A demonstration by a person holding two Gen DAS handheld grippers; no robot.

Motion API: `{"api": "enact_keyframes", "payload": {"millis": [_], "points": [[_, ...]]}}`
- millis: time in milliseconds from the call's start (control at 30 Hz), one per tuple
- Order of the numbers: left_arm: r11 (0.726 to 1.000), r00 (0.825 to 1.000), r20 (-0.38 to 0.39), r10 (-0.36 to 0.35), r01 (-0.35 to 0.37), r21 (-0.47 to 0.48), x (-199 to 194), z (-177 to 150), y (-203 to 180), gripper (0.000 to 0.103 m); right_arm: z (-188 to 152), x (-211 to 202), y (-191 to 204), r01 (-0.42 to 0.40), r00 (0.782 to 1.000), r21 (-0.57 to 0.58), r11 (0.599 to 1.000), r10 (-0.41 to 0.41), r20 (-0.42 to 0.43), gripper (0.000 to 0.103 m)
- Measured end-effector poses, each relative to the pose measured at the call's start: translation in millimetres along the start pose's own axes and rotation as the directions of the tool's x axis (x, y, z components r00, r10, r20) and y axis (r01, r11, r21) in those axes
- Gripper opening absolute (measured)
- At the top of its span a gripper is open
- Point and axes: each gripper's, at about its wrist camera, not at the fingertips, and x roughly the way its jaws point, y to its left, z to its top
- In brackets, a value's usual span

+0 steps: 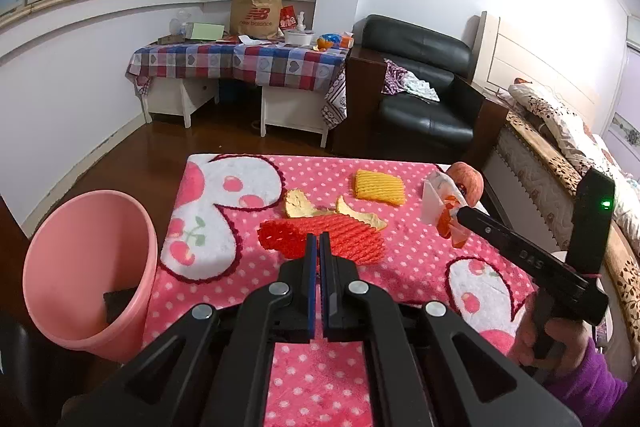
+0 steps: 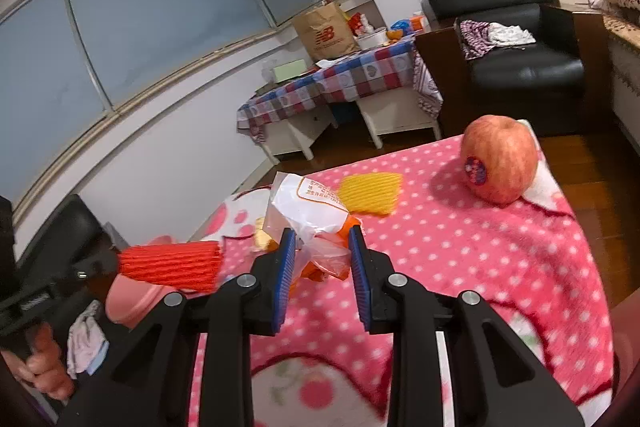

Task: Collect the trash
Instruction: 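Carry the red foam net and white plastic bag over the pink bucket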

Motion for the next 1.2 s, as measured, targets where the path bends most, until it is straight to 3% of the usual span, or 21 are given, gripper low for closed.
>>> {"api": "enact_keyframes", "payload": {"millis": [700,1200], "points": [[0.997,0.998,0.048,0.050,-0.047,-0.058,-24.0,-6.0,36.0,0.001,-13.4,-2.2,68.2,-0.108,0.992,-0.096,0.989,0.101,-0.077,0.028],[0.980,0.983,0.109,0.151,-0.134,-0.148,-60.2,-13.5,111.9,0.001,-13.1,36.3,144.0,-0.219,0.967,-0.197,0.956,0.185,-0.177,0.028]]}}
